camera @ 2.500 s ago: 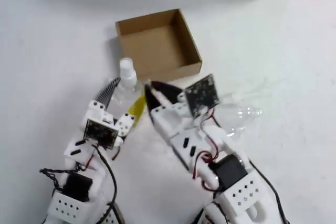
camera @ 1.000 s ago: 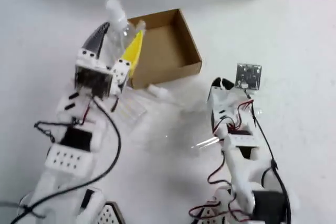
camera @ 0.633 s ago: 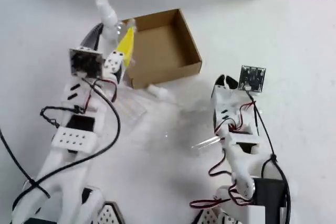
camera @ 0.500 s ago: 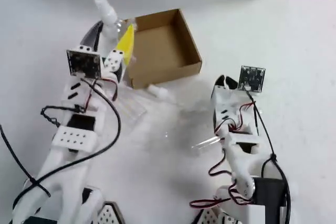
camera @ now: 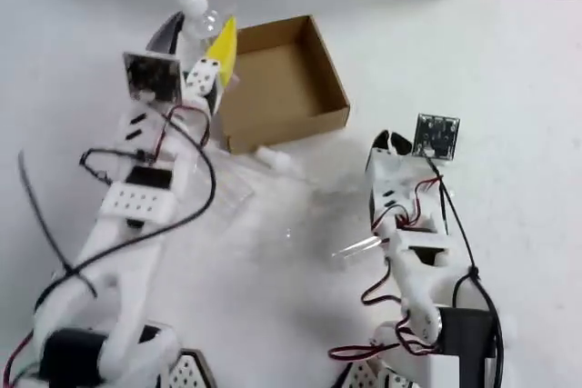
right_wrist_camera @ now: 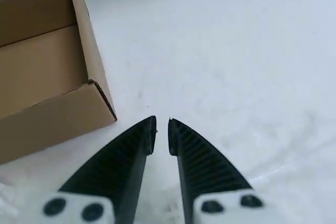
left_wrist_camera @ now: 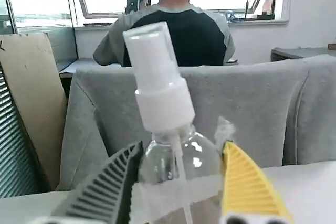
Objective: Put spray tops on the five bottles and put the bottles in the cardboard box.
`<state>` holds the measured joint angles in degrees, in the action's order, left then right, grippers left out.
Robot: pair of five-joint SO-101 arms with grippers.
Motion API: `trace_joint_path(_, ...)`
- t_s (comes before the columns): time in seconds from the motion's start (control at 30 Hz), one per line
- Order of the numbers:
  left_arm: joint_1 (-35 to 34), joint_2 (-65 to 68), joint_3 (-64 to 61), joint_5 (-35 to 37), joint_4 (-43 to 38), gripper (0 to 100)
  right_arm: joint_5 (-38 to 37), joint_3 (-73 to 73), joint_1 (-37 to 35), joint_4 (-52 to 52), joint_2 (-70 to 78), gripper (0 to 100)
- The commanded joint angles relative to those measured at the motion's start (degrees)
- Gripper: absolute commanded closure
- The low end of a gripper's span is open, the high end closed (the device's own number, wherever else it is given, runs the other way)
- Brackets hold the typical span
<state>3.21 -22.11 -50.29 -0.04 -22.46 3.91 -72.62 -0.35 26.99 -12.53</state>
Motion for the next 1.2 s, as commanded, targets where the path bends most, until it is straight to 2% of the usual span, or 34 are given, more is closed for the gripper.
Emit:
trace_joint_path(0.0,-0.6,9.8,9.6,0.7,-1.8,98,-0.3,1.6,-0.7,1.3,0.0,98.2)
trace_joint_path(0.07,-0.4,14.4,12.5,0.7,-2.3,98,-0.3,1.6,-1.3,1.3,0.0,98.2)
trace_joint_path(0.27,-1.1,27.4,17.0,0.4,-13.9,98,-0.3,2.2,-1.7,1.3,0.0,98.2)
trace_joint_path(0.4,-1.5,34.7,20.9,0.4,-17.4,98,-0.3,2.3,-1.7,1.2,0.0,98.2)
trace_joint_path(0.67,-2.2,48.8,34.0,0.4,-17.1,98,-0.3,2.4,-3.0,1.2,0.1,98.2)
trace_joint_path(0.83,-2.6,52.9,40.4,0.4,-12.7,98,-0.3,2.4,-3.6,1.2,0.1,98.2)
trace_joint_path(1.17,-2.9,60.8,47.6,0.4,-10.3,98,-0.3,2.4,-3.6,1.2,0.1,98.2)
